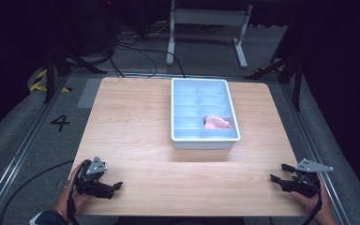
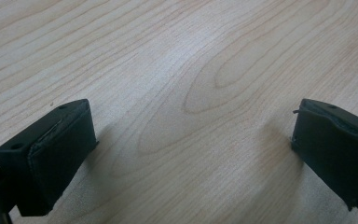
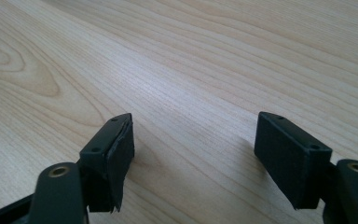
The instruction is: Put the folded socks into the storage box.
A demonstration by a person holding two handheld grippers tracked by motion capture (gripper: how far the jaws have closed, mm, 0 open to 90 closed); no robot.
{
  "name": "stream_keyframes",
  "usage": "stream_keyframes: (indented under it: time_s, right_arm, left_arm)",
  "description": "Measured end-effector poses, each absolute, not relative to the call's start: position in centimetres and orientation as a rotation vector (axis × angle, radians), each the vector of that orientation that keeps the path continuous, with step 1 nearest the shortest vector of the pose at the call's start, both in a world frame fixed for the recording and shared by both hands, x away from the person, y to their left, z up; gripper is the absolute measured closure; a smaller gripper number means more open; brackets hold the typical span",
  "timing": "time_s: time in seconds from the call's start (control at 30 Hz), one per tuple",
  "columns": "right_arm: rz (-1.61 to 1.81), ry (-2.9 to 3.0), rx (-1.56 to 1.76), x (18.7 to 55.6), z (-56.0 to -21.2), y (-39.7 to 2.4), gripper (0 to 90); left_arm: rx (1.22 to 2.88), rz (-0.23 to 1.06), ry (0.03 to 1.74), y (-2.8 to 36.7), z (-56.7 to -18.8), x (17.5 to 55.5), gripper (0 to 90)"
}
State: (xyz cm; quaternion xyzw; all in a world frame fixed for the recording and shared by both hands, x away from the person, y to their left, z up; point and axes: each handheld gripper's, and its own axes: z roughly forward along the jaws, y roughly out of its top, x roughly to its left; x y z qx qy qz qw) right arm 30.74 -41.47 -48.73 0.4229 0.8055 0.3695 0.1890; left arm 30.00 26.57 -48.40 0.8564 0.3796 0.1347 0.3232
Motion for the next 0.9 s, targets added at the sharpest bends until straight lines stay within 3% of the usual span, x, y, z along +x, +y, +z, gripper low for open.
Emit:
stream_keyframes:
  time_s: [0.9]
  right_arm:
    - [1.035, 2.262, 1.192, 30.84, -48.73, -41.49, 29.1]
  left_arm:
    - [2.252, 0.361, 0.985, 26.6, -48.38, 30.17, 0.0]
